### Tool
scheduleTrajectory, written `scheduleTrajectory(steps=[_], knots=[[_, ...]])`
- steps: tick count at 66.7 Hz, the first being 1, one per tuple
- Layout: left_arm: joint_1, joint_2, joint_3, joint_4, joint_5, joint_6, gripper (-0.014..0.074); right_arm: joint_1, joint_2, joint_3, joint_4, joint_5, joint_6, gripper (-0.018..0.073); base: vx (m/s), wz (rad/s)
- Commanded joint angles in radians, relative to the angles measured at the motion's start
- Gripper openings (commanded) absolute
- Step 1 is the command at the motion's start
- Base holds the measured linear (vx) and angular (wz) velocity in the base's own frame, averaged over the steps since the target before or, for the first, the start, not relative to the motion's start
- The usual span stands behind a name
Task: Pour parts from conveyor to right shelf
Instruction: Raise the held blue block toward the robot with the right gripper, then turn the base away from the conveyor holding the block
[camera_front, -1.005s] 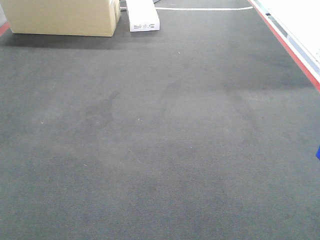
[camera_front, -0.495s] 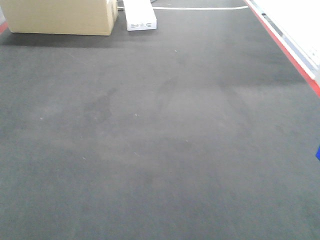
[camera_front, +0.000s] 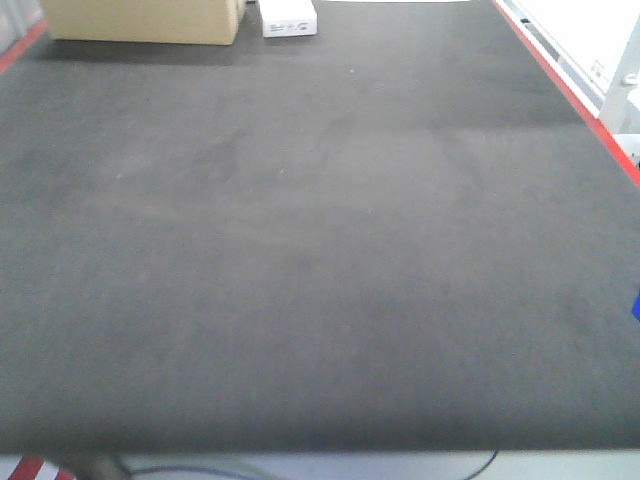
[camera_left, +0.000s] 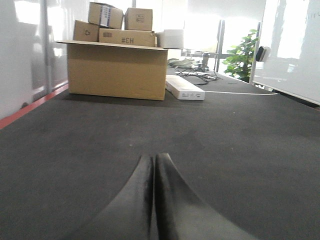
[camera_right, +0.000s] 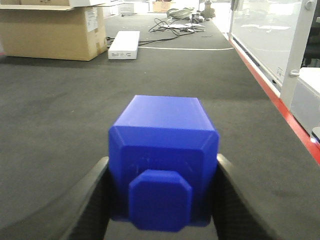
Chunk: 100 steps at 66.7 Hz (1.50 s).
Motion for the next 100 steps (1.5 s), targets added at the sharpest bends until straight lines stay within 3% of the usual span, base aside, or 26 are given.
scheduleTrajectory(steps=[1, 100], knots=[[-0.002, -0.009, 0.027, -0.009, -0.079, -0.007, -0.0006, -0.003, 0.012, -0.027, 0.001, -0.081, -0.006, -0.0004, -0.40, 0.14], [-0.001, -0.009, 0.027, -0.009, -0.079, -0.007, -0.0006, -0.003, 0.012, -0.027, 0.001, -0.076, -0.006, -0.0004, -0.29, -0.06]])
